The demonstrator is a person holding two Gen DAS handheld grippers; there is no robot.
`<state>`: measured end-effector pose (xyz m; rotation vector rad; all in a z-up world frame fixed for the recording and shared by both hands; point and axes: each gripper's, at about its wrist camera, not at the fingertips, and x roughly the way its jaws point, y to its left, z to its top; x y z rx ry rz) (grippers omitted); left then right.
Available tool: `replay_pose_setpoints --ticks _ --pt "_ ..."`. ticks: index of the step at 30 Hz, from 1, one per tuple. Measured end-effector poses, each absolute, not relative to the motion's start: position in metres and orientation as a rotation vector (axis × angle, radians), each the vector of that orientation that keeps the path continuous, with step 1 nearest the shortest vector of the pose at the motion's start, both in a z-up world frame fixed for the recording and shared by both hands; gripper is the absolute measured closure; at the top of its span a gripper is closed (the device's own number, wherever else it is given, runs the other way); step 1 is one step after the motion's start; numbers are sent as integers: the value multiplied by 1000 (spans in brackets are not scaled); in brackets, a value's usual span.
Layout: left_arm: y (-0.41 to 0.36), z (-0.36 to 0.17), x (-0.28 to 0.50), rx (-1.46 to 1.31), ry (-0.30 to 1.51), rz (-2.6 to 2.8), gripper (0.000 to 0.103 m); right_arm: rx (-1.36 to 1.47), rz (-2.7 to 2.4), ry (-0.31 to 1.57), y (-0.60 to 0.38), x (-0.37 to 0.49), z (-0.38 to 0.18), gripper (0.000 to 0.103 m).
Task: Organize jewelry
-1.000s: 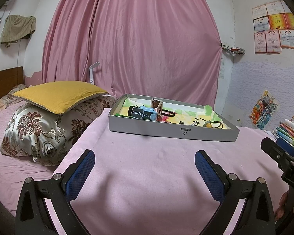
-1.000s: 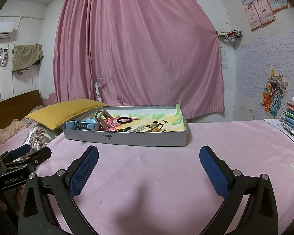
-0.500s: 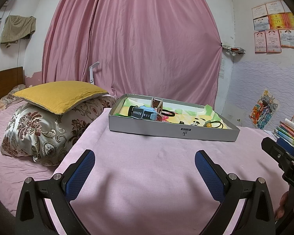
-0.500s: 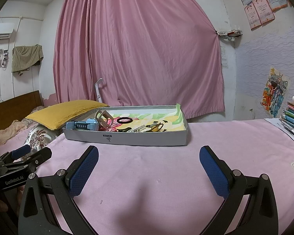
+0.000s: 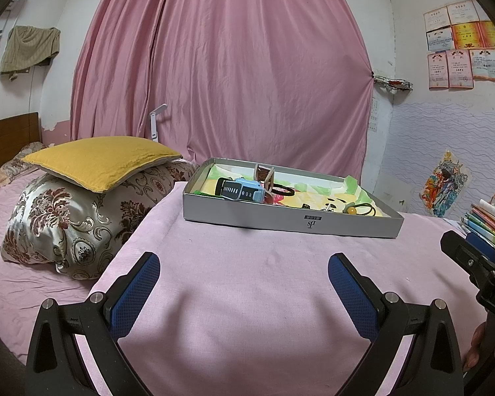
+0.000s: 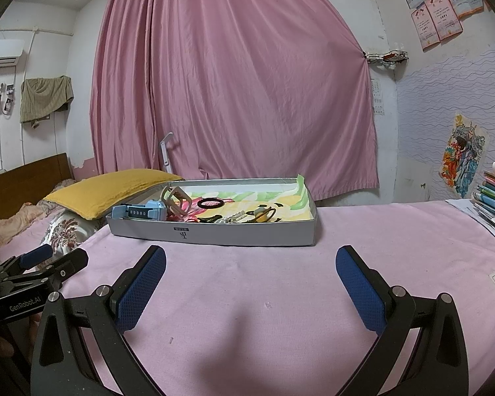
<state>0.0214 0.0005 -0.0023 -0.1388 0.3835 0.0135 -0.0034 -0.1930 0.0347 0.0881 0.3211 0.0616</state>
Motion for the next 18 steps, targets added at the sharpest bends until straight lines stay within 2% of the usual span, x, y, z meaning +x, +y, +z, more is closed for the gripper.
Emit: replay_pose_setpoints --ticks 18 --pt "1 -7 22 -130 393 38 1 90 61 322 -191 -3 34 2"
